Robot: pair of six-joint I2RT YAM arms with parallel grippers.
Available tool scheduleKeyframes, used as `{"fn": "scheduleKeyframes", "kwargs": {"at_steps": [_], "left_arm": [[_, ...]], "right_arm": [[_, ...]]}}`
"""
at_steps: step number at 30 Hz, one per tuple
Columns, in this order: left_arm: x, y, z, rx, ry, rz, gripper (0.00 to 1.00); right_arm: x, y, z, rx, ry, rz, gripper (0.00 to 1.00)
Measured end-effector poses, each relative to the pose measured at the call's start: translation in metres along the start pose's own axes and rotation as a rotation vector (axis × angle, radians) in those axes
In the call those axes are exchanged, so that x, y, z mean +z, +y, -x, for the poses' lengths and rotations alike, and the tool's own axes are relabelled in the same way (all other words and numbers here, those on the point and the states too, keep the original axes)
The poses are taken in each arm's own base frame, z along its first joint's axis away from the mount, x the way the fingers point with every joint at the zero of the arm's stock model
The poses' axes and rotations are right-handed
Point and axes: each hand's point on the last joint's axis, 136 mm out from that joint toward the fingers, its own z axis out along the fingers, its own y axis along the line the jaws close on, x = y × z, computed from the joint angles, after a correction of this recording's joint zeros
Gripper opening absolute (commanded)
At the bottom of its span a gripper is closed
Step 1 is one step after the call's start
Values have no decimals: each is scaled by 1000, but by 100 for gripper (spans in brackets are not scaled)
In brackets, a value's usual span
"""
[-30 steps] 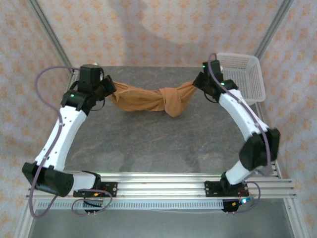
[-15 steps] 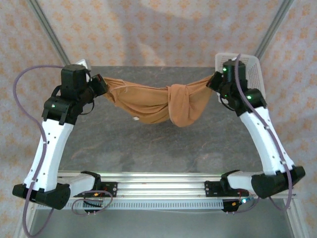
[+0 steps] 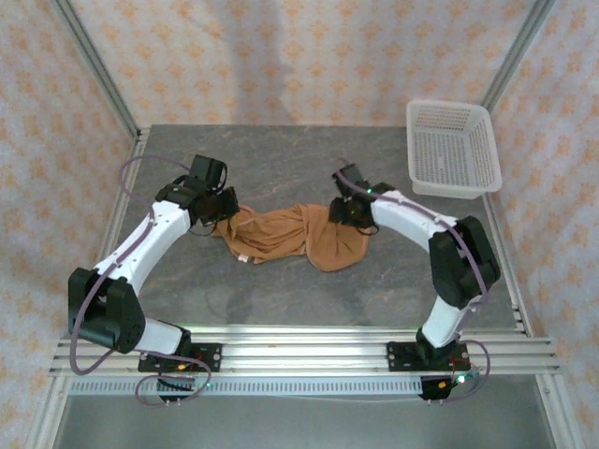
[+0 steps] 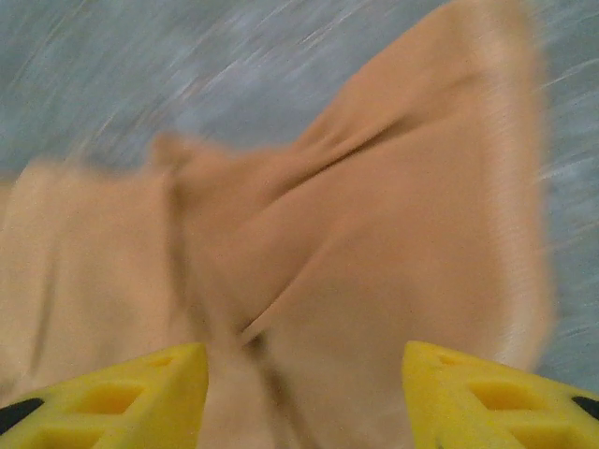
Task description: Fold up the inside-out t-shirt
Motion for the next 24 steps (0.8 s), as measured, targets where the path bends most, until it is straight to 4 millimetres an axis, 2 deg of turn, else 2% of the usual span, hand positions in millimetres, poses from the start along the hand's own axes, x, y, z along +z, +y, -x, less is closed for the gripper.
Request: {"fn": "scheduleKeyframes", "kwargs": {"at_steps": [5,10,13,21,23,24], "left_arm": [[-3,-3,4,1,-20,-15,0],[-3,-5,6,-2,-28,-21,0],[-3,-6,8,-6,-37,-28,0],[-8,-2,3,-10,-45,-33,0],[-12,-2,2,-12,-54,-39,0],[-14,-2,2,-15,-61,-40,0]], "right_arm": [[-14,39,-45,-151,17,75,61],[-20,65,-69,-241,23,112,57],[-14,64,-78,-261,41,97,56],[23,45,-98,-287,115,-6,53],[27,43,-100,-291,123,-17,45],[29,42,-101,-300,126,-22,34]]}}
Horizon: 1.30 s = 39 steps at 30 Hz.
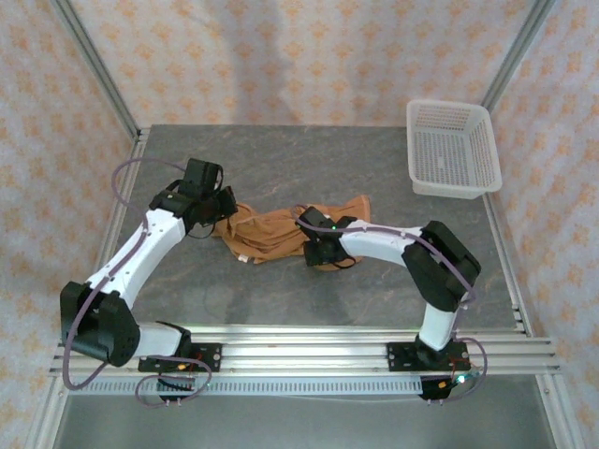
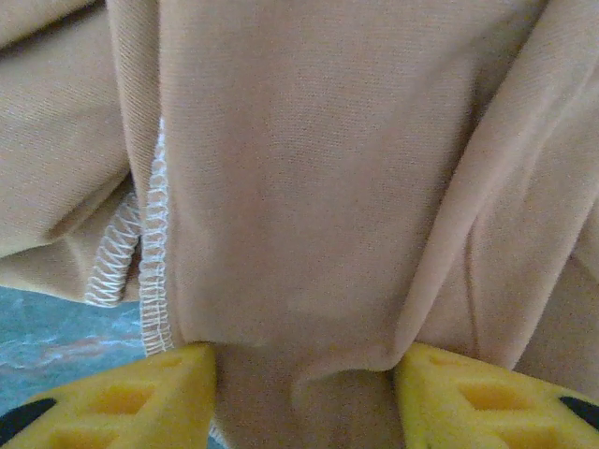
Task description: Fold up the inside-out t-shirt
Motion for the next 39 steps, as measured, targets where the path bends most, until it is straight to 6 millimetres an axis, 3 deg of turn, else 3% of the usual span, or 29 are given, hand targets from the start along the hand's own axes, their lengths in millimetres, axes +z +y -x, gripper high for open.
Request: {"fn": "scheduleKeyframes", "kwargs": {"at_steps": [3,9,12,15,18,21,23,25,30,37,39], "left_arm": [[-5,1,0,-5,-11,-3,0],[-8,6,1,-8,-19,20,0],[-14,14,8,-29,-28,43,0],[-33,17,28,-51,-83,51,0],[-65,13,56,-70,-182,38,0],[-102,7,78,-74,-281,13,0],[-121,3,85,-77,-324,-9,0],[-139,0,88,-74,-358,-31,0],[-190,-6,94,-74,-442,-69,0],[-308,-18,111,-55,-688,-161,0],[-329,-19,112,-50,-734,-179,0]], "right_arm": [[2,0,3,-3,-2,-14,2],[-15,-5,12,-5,-9,-51,0],[-55,-10,30,-3,-81,-70,0],[-129,-20,68,37,-264,-55,0],[-219,-50,100,144,-498,-5,0],[-294,-98,105,277,-686,21,0],[-330,-121,103,339,-770,26,0],[-358,-130,101,366,-833,43,0],[-396,-129,104,372,-896,85,0],[-419,-127,106,373,-920,109,0],[-421,-127,107,373,-923,110,0]]}}
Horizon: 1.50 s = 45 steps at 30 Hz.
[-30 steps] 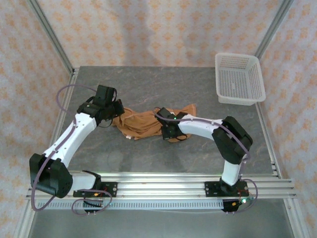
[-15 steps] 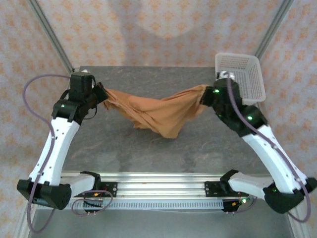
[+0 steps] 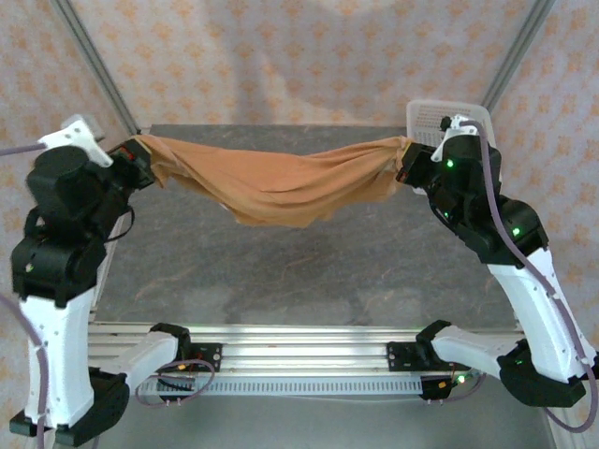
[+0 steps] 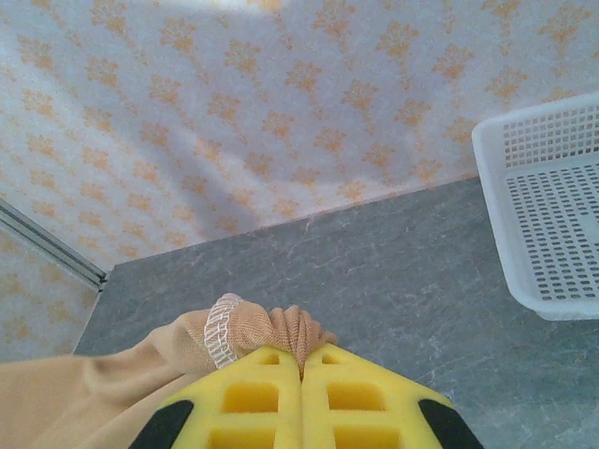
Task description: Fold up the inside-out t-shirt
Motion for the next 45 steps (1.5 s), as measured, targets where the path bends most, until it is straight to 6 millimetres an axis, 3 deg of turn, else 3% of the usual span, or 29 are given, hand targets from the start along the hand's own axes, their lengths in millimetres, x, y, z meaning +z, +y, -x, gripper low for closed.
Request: {"fn": "scheduleKeyframes", "kwargs": {"at_steps": [4,6,8,11,16,19,23,29,33,39,45], "left_arm": [[-10,-1,5,4,-21,-13,0],[4,3,-7,11,17,10,0],[31,12,-29,23,83,50,0],[92,34,-81,50,229,141,0],[205,78,-190,103,534,306,0],[231,98,-238,112,653,355,0],[233,102,-248,102,674,356,0],[235,97,-246,87,647,320,0],[233,101,-256,82,667,326,0],[231,106,-267,67,691,330,0],[231,109,-271,61,696,336,0]], "right_arm": [[14,1,-10,-9,37,-12,0],[29,-2,-24,-17,76,-30,0],[53,-10,-45,-21,135,-64,0],[105,-35,-82,-10,248,-146,2],[209,-97,-146,21,475,-318,42],[239,-112,-192,28,606,-339,54],[217,-94,-249,-15,725,-296,57],[137,-18,-332,-142,857,-101,56],[108,14,-369,-171,907,-22,54],[95,35,-414,-210,960,-12,52],[106,21,-448,-242,993,-105,50]]}}
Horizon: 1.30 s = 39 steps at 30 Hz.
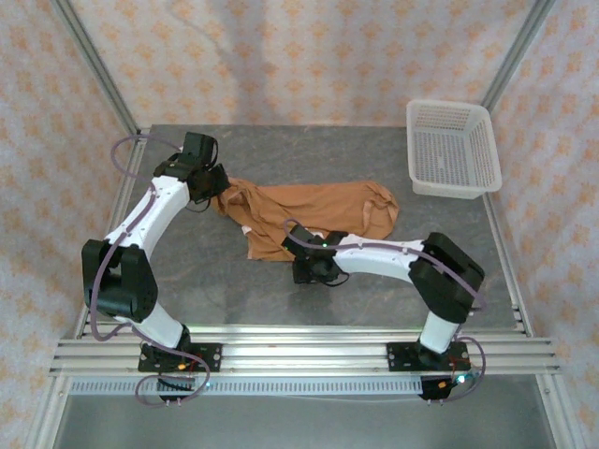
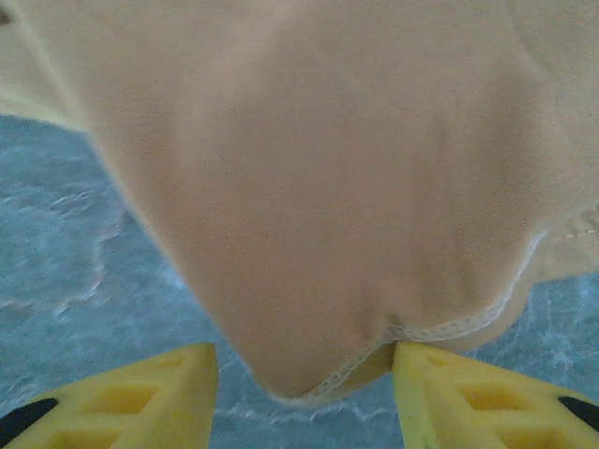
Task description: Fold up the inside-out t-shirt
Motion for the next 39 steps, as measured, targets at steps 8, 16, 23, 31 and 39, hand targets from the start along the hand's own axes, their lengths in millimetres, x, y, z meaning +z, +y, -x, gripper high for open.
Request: {"fn": "scheduleKeyframes", "kwargs": {"at_steps": [8,16,23,31,39], "left_arm": [[0,-1,0,0,0,-3,0],[-36,-11,19,20,-38,-28,0],[-167,-35,71,33,-315,-184,0],[-324,-35,96,33,-620,-327,0],[-431,-17,74,37,-804,-447,0]], "right_arm": [[5,1,9,17,-16,-39,0],[-104,7,67,-54,-234,-31,0],[-327,-43,145,60,-792,76,0],[-480,-62,140,85,-1103,230,0],[-515,-63,114,46,-1126,365,0]]}}
